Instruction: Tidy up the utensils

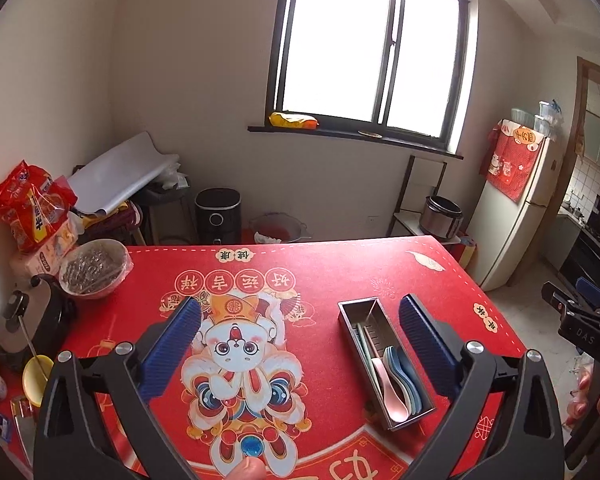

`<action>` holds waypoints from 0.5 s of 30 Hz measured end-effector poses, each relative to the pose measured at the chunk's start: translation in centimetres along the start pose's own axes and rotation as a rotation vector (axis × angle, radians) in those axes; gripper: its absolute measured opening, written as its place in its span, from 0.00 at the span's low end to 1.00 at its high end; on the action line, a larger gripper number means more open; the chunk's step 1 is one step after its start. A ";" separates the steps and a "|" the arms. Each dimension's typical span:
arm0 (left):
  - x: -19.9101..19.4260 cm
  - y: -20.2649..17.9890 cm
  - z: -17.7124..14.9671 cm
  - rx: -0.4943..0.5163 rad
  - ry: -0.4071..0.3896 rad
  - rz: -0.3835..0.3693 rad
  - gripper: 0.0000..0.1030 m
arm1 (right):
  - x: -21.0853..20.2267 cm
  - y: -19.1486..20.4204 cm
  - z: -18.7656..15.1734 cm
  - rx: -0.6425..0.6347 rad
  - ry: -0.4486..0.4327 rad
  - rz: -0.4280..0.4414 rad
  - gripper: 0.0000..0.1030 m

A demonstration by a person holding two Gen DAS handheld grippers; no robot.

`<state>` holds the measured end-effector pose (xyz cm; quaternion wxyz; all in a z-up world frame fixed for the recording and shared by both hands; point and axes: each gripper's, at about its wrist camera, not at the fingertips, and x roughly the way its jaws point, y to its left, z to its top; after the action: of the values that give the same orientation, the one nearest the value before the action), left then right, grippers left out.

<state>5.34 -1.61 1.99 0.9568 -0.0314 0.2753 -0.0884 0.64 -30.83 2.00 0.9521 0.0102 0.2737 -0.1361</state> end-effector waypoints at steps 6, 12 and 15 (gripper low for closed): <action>-0.4 0.0 -0.1 0.014 -0.017 -0.031 0.94 | -1.1 -0.5 0.0 0.014 -0.016 -0.050 0.85; -0.1 -0.6 -0.3 0.052 -0.014 -0.037 0.94 | -1.6 -1.1 -0.3 0.036 -0.006 -0.087 0.85; 0.0 -0.9 -0.3 0.063 -0.013 -0.047 0.94 | -1.9 -1.3 -0.5 0.043 -0.007 -0.104 0.85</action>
<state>5.02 -2.50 1.82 0.9568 -0.0081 0.2651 -0.1194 -1.54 -31.57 2.65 0.9443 0.0158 0.2675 -0.1913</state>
